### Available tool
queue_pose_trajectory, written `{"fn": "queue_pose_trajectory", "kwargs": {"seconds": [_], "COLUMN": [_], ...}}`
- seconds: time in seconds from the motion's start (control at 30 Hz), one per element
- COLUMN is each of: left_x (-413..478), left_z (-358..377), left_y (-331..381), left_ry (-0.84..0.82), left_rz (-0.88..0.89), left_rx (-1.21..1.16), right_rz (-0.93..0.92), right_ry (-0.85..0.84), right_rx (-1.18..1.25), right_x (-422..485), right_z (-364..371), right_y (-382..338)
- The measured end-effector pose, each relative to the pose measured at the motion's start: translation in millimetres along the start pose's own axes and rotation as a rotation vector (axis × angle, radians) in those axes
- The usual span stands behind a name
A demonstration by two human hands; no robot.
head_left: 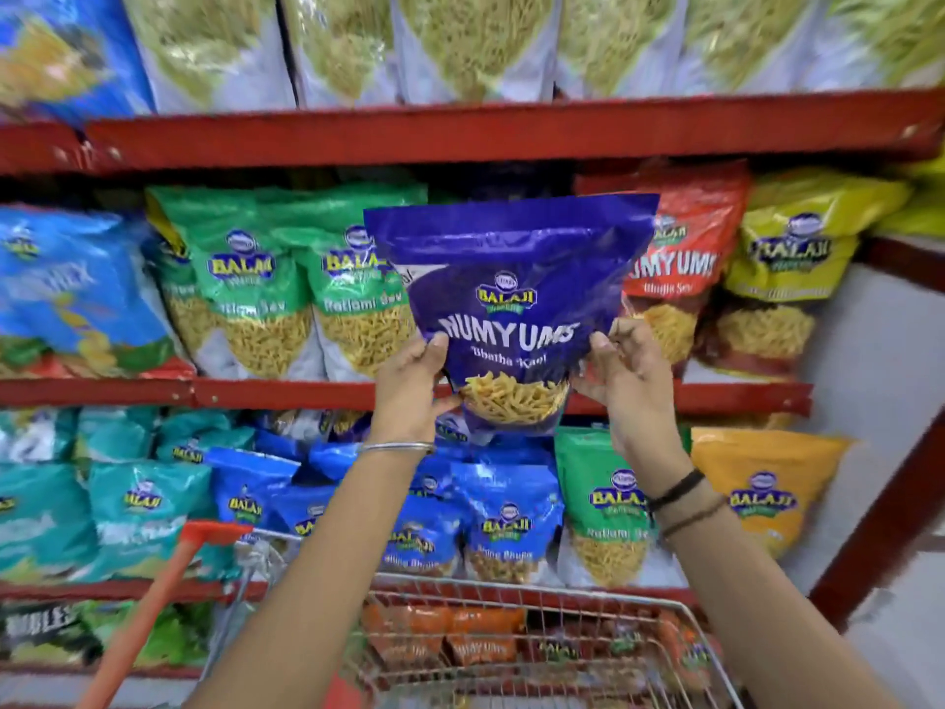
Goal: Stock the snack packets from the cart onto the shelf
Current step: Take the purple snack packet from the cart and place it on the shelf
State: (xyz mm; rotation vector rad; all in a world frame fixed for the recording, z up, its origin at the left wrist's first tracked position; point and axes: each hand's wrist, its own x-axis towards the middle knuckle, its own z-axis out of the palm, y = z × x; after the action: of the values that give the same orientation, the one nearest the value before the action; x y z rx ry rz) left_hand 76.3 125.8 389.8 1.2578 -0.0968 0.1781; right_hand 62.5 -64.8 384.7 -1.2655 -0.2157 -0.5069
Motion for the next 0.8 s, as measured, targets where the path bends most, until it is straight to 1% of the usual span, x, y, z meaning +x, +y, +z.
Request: {"fn": "queue_pose_trajectory", "kwargs": {"seconds": [0.07, 0.13, 0.23, 0.4, 0.5, 0.63, 0.7, 0.77, 0.8], "left_x": [26, 50, 81, 120, 140, 163, 168, 167, 159], "left_z": [6, 10, 12, 15, 20, 26, 25, 24, 23], "left_y": [8, 11, 8, -9, -16, -15, -18, -24, -24], "left_ry": [-0.004, 0.017, 0.026, 0.064, 0.078, 0.137, 0.140, 0.084, 0.060], "left_rz": [0.053, 0.070, 0.024, -0.051, -0.068, -0.066, -0.068, -0.052, -0.043], "left_rx": [-0.008, -0.010, -0.030, 0.046, 0.097, 0.173, 0.200, 0.228, 0.274], "right_rz": [-0.028, -0.045, -0.043, -0.002, 0.039, 0.023, 0.033, 0.056, 0.097], "right_ry": [0.026, 0.045, 0.078, 0.172, 0.268, 0.355, 0.354, 0.312, 0.272], "right_rx": [0.030, 0.050, 0.050, 0.032, 0.028, -0.022, -0.040, -0.140, -0.185], "right_x": [22, 45, 75, 112, 128, 147, 155, 158, 155], "right_z": [8, 15, 22, 26, 31, 39, 37, 31, 27], "right_y": [3, 12, 32, 69, 82, 87, 91, 99, 103]}}
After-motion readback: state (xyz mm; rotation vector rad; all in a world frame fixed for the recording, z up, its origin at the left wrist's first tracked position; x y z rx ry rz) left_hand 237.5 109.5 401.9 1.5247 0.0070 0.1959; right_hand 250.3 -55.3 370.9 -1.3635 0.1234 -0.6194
